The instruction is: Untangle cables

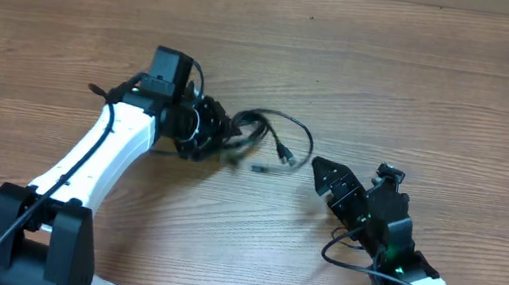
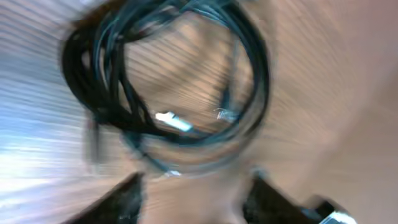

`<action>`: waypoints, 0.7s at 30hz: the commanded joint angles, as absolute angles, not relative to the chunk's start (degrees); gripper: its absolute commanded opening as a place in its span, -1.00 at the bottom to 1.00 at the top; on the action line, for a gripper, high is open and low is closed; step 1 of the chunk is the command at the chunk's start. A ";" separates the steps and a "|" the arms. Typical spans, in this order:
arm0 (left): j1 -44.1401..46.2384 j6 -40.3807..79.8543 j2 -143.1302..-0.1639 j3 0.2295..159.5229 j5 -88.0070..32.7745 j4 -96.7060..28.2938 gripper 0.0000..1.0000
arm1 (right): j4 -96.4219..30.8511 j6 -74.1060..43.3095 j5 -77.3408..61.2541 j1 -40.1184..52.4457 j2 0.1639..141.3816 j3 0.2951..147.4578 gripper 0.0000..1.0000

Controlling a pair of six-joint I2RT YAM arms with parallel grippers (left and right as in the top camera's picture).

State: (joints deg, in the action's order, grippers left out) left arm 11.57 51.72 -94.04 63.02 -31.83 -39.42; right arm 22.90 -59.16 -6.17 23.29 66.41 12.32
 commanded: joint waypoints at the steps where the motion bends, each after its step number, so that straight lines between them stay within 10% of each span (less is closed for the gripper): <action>1: 12.45 43.29 -93.32 63.13 -19.79 -43.29 0.49 | 23.07 -54.78 -7.81 23.11 63.22 12.51 1.00; 3: 12.53 43.29 -93.32 63.09 -18.33 -45.30 0.84 | 23.09 -54.81 -8.34 23.11 62.19 12.51 1.00; 9: 12.58 43.57 -93.34 63.07 -16.25 -46.35 0.85 | 20.84 -55.22 -12.51 23.11 62.11 12.51 1.00; 21: 13.65 73.73 -94.28 62.96 -18.35 -50.94 0.28 | 16.38 -55.18 -15.55 23.11 62.11 12.51 1.00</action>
